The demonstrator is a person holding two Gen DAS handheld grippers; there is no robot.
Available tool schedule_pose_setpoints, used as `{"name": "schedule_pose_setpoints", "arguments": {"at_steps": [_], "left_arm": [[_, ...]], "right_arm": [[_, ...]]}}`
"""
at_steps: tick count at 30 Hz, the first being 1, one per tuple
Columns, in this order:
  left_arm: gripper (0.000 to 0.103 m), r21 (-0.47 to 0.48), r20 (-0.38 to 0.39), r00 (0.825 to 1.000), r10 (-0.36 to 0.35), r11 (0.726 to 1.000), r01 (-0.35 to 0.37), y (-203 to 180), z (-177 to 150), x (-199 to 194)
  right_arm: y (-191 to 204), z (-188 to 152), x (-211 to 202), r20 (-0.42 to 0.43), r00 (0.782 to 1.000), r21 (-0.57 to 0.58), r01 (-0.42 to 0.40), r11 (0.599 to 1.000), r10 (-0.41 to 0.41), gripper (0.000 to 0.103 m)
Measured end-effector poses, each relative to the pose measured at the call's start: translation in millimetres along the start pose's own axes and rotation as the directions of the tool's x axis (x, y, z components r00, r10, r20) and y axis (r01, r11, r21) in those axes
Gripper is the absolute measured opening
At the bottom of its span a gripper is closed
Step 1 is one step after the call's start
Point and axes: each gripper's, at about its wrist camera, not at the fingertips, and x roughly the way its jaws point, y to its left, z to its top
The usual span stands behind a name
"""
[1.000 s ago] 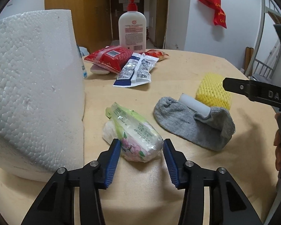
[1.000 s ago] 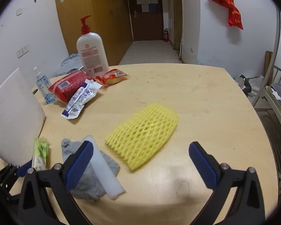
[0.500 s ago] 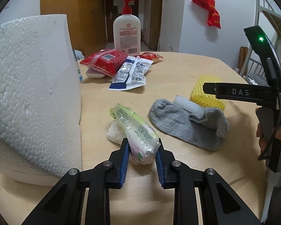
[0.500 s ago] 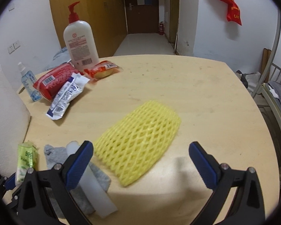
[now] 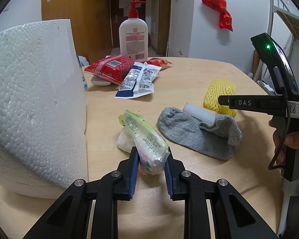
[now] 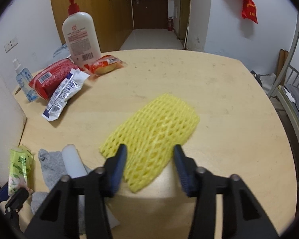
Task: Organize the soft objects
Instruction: 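Grasp the wrapped tissue pack with the left gripper while the right gripper grasps the yellow net, then lift the tissue pack and yellow net and carry both toward the foam box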
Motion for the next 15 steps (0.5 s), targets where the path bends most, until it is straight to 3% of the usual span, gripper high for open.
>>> {"name": "schedule_pose_setpoints", "arguments": {"at_steps": [1,4,7,15], "left_arm": [[0.025,0.0,0.002,1.0,0.001,1.0,-0.001,0,0,0],[0.023,-0.002,0.012,1.0,0.001,1.0,-0.001,0,0,-2],[0.017,-0.003,0.022,1.0,-0.002,1.0,0.002,0,0,-5],[0.014,-0.002,0.054,0.999,0.001,1.0,-0.001,1,5,-16]], "right_arm": [[0,0,0,-0.001,1.0,-0.002,0.002,1.0,-0.002,0.026],[-4,0,-3,0.012,1.0,0.016,-0.028,0.999,0.027,0.014],[-9,-1,-6,0.028,0.998,0.032,-0.052,0.998,0.051,0.013],[-16,-2,-36,0.105,0.99,0.052,-0.1,0.994,0.094,0.013]]}}
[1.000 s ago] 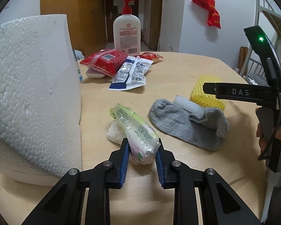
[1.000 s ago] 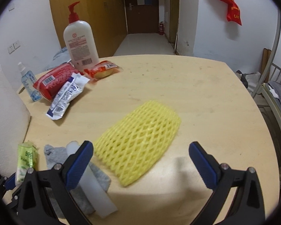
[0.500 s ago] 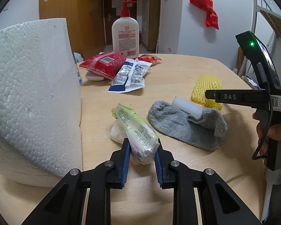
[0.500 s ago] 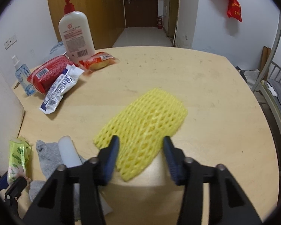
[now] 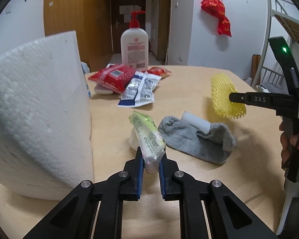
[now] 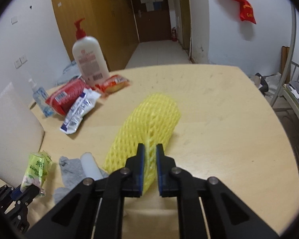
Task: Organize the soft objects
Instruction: 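Lift the tissue pack and yellow net and carry both toward the foam box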
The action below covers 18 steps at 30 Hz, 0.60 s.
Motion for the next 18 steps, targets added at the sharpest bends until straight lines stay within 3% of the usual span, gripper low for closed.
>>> {"name": "schedule_pose_setpoints", "arguments": {"at_steps": [18], "left_arm": [[0.014,0.019,0.146,0.989,0.03,0.999,-0.033,-11,16,-61]], "right_arm": [[-1,-7,-88,0.172,0.985,0.005,-0.03,1.0,0.029,0.013]]}}
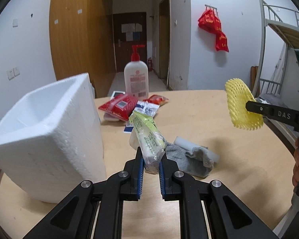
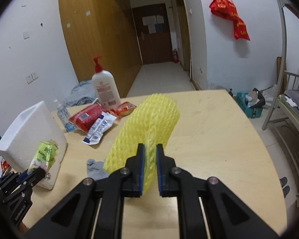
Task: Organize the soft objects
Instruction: 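Lift the tissue pack and yellow net and carry both toward the foam box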
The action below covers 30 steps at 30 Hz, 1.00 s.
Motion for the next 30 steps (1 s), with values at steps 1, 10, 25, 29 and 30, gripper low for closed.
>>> {"name": "schedule_pose_setpoints", "arguments": {"at_steps": [1,10,25,29,30], "left_arm": [[0.014,0.004,0.013,1.0,0.004,1.0,-0.004,-1,1,-5],[0.014,0.023,0.093,0.996,-0.001,1.0,-0.002,-10,5,-52],[0.014,0.054,0.184,0.983,-0.02,0.998,0.01,-16,-3,-109],[0.014,0.063,0.201,0.979,-0.019,0.998,0.007,-14,-6,-121],[0.014,0.063,0.204,0.979,-0.022,0.998,0.009,-13,-7,-124]], "right_arm": [[1,0,-5,0.008,1.0,-0.004,-0.004,1.0,0.004,0.014],[10,-10,-59,0.097,0.995,-0.022,-0.014,1.0,0.016,0.014],[18,-37,-121,0.199,0.98,-0.025,-0.009,1.0,0.013,0.014],[22,-43,-131,0.214,0.977,-0.034,-0.011,0.999,0.018,0.014],[24,-45,-133,0.219,0.975,-0.035,-0.013,0.999,0.02,0.014]]}}
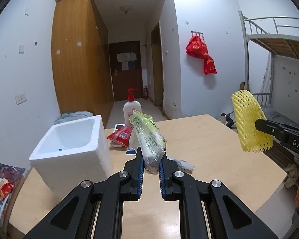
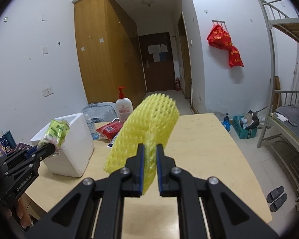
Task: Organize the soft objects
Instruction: 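Lift the tissue pack and yellow net and carry both toward the foam box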
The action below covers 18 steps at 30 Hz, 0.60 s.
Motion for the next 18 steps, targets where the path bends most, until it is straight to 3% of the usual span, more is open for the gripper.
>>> {"name": "schedule_pose_setpoints", "arguments": {"at_steps": [11,18], "left_arm": [[0.014,-0.004,0.031,0.999,0.013,1.0,-0.013,10,-4,-26],[0.014,-0.04,0.034,0.995,0.092,0.995,-0.09,35,-12,-42]], "right_arm": [[24,-8,-16,0.021,0.999,-0.028,-0.027,0.999,0.028,0.014],[48,-5,-13,0.031,0.996,-0.058,-0.083,0.995,0.085,0.014]]}}
